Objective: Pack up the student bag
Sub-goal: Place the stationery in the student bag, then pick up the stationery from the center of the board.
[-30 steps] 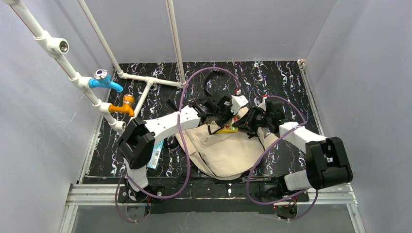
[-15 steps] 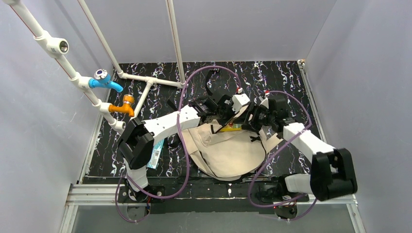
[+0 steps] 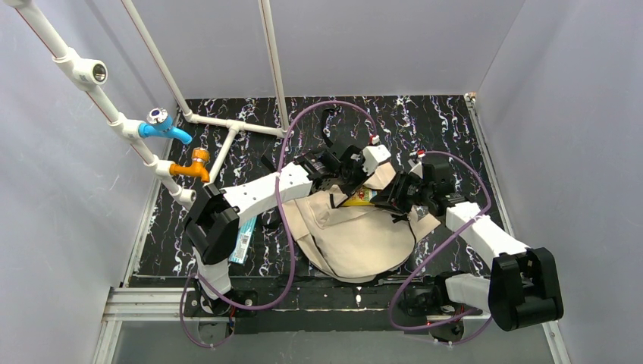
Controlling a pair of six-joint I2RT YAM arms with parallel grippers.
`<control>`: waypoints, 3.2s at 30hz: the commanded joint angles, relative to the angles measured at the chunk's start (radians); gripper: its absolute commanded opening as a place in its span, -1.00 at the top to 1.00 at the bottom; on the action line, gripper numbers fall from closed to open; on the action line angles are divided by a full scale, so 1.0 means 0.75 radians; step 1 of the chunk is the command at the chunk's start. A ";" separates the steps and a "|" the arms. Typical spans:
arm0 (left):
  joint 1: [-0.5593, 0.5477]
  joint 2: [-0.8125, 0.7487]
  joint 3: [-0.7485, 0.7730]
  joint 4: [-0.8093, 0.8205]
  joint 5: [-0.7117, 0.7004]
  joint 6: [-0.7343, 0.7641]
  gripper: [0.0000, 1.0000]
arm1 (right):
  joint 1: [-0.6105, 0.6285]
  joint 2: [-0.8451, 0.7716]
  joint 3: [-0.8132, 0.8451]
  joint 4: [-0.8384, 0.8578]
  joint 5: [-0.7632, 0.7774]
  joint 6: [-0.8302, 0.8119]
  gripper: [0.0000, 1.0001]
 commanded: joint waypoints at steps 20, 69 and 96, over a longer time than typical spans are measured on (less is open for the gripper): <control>0.000 0.065 0.152 0.037 0.066 -0.030 1.00 | 0.011 -0.006 -0.001 0.246 0.239 0.003 0.15; 0.075 -1.310 -0.747 -0.690 -0.075 -1.000 -0.46 | 0.010 0.335 0.272 0.262 0.443 -0.326 0.39; 0.270 -1.005 -1.089 -0.718 -0.931 -1.427 -0.97 | 0.194 -0.074 0.323 -0.323 0.320 -0.434 -0.09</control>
